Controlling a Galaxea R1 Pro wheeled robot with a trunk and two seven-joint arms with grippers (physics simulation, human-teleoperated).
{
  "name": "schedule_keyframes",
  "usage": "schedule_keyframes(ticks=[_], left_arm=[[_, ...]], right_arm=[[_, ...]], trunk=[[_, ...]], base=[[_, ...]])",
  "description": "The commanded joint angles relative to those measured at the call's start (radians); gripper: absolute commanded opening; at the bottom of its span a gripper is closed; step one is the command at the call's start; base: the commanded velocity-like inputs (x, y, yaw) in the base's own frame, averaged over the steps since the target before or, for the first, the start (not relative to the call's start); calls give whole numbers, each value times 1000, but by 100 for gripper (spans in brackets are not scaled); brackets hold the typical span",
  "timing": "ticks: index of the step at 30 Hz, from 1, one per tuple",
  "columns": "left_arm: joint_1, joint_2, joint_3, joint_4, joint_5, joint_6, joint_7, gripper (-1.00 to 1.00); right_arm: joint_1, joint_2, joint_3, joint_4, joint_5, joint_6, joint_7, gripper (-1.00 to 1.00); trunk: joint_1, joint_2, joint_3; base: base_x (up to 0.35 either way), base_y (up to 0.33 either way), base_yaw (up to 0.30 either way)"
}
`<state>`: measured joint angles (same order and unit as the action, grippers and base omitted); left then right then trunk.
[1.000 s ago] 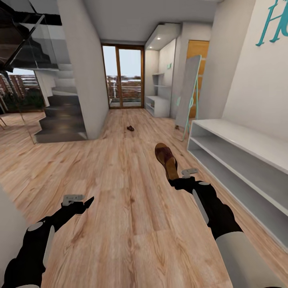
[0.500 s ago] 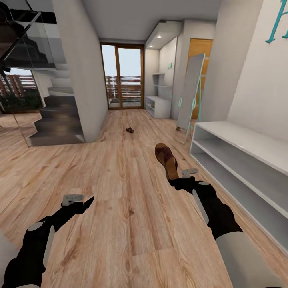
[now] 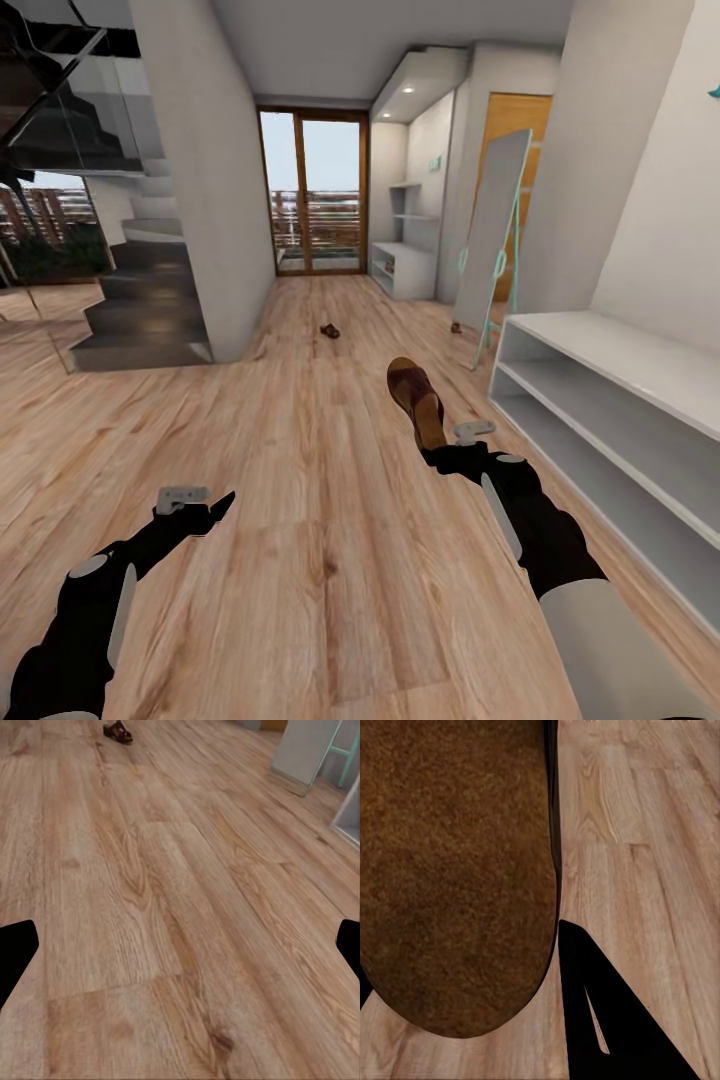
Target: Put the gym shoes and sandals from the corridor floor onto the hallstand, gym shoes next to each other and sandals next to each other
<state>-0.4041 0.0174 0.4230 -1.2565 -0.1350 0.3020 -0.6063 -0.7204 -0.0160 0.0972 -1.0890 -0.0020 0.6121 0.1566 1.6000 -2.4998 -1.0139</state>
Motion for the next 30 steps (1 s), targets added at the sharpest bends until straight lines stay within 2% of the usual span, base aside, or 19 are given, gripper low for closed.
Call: schedule_keyframes(ticks=[1,30], left_arm=[[-1,-1,2,-1,-6,5,-7,100],[-1,-2,2,-1,-6,5,-7,100]], right_arm=[[-1,-1,2,-1,-4,6,-2,-100],[-1,-1,1,1,1,6,-2,-100]], trunk=[[0,0,-1],[0,0,-1]], base=[[348,0,2],[348,0,0]])
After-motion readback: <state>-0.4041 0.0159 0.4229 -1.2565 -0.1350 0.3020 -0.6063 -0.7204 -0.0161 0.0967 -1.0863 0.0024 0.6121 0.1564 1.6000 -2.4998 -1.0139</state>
